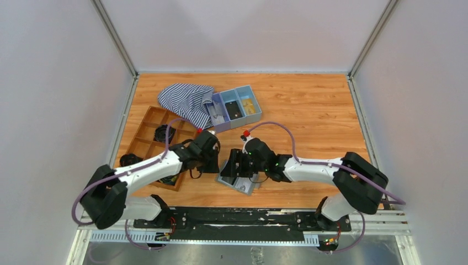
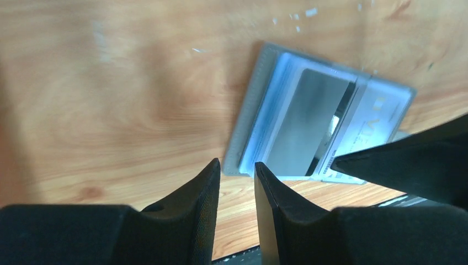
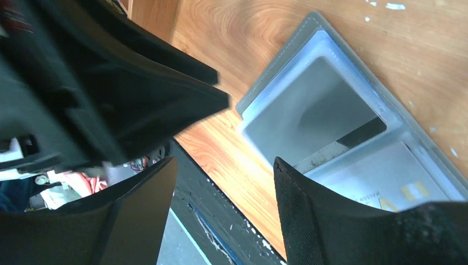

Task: Take the credit cards out of the card holder
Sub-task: Remove the credit card from the card holder.

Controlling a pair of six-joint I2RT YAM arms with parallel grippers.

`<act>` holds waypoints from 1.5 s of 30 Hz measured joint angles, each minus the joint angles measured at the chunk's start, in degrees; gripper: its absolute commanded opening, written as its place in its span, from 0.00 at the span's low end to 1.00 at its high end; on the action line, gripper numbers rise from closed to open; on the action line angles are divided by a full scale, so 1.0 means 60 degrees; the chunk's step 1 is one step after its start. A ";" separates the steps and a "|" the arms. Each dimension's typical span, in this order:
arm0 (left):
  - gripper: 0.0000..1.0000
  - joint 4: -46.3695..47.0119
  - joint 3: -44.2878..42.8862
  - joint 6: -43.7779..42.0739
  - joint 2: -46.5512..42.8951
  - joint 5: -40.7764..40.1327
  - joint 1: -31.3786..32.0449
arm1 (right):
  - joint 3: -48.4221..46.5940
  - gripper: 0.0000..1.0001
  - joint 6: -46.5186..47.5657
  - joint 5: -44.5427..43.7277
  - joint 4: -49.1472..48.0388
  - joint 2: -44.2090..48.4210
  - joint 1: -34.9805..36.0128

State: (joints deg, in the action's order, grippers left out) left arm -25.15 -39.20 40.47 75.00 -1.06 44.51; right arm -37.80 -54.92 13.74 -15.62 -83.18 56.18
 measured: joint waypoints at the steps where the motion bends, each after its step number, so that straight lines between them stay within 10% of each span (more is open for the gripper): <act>1: 0.33 -0.0219 -0.0036 -0.0018 -0.0331 0.0000 -0.0295 | -0.0098 0.68 0.0033 0.0033 -0.0051 -0.0168 0.0004; 10: 0.33 -0.1439 -0.0481 -0.0433 -0.1898 0.0211 -0.1665 | -0.0608 0.66 0.0160 0.0208 -0.0219 -0.0801 0.0007; 22: 0.31 0.0940 0.0455 -0.0058 -0.0809 0.2885 -0.1588 | 0.1708 0.29 -0.1089 -0.0699 -0.0266 0.1067 -0.0339; 45: 0.29 0.3136 0.0652 0.0543 0.1450 0.3752 -0.0954 | 0.2022 0.19 -0.1996 -0.0113 -0.1821 -0.0423 -0.1253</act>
State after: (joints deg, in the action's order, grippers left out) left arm -6.33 -35.29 43.72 83.70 21.45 38.79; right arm -25.67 -66.89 13.06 -26.55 -85.71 48.66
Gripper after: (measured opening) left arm 0.291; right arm 0.242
